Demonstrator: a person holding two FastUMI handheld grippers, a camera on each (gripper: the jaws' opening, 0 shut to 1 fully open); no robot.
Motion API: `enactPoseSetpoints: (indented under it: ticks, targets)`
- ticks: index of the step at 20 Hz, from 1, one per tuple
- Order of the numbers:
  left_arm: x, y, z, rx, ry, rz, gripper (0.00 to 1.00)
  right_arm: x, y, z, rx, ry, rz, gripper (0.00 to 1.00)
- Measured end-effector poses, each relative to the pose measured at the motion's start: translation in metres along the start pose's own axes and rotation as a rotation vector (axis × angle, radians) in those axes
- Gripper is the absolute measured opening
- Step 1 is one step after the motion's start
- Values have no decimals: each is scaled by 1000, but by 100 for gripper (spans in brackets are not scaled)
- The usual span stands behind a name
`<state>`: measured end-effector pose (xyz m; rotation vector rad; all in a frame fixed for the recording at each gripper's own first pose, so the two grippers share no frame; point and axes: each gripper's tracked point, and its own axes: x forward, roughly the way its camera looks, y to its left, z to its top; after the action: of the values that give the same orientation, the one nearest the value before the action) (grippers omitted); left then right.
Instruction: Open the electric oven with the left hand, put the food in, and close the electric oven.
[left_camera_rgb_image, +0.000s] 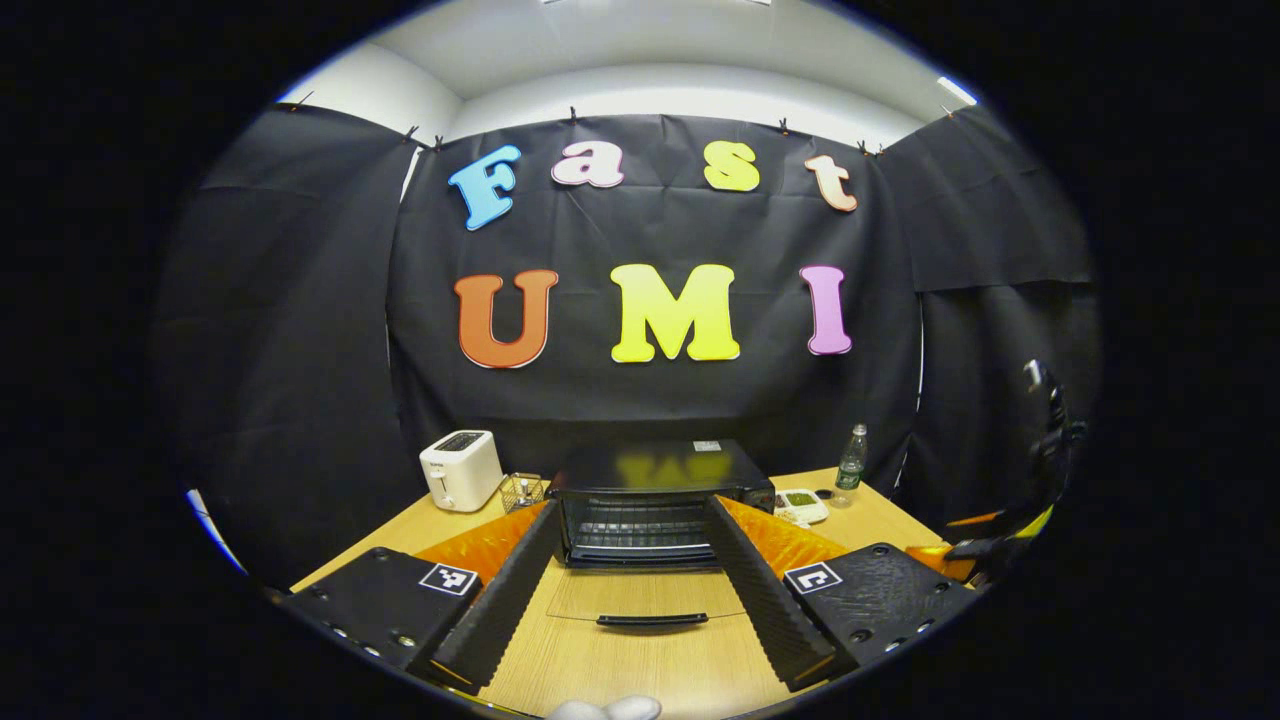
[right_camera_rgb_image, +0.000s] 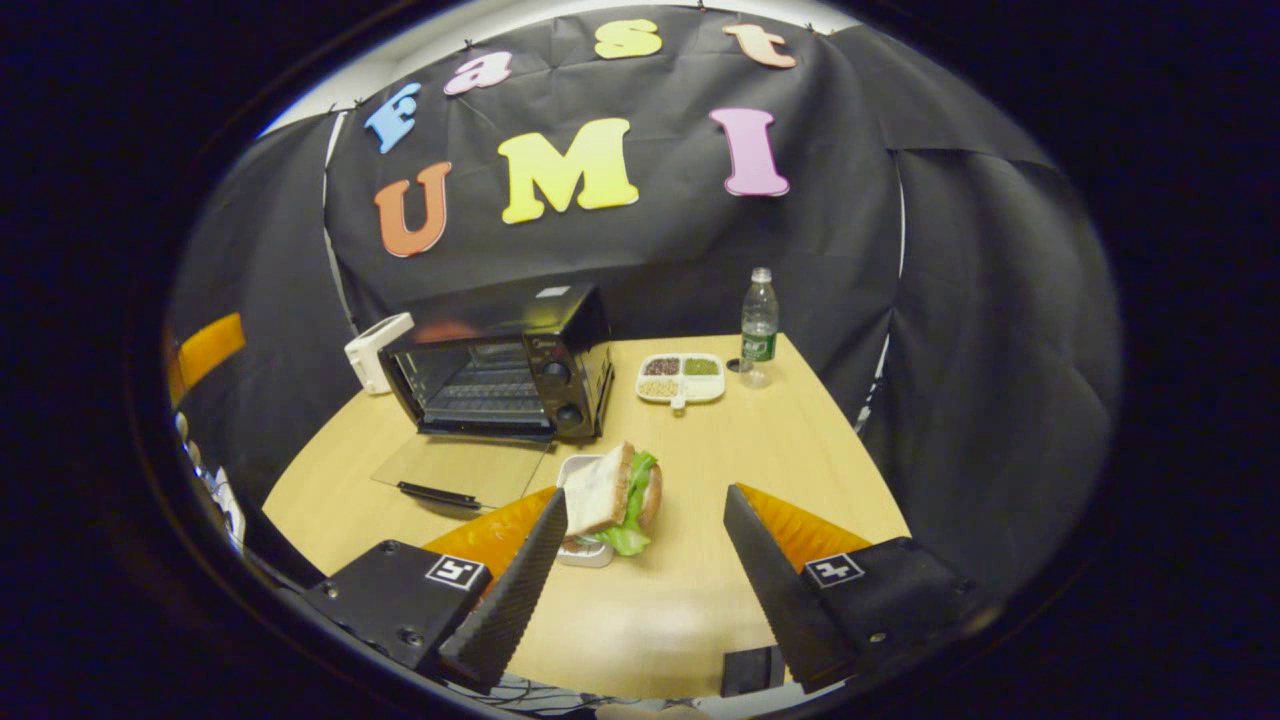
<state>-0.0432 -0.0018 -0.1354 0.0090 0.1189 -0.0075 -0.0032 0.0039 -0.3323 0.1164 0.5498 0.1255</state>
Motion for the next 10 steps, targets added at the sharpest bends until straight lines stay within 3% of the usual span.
enactPoseSetpoints:
  ticks: [4,10]
  targets:
    - [-5,-9,24,6,-36,-6,95,37,0,-21,37,76,64,98]
    - [-4,-23,20,15,-4,12,96,94,5,-21,90,166,152,100]
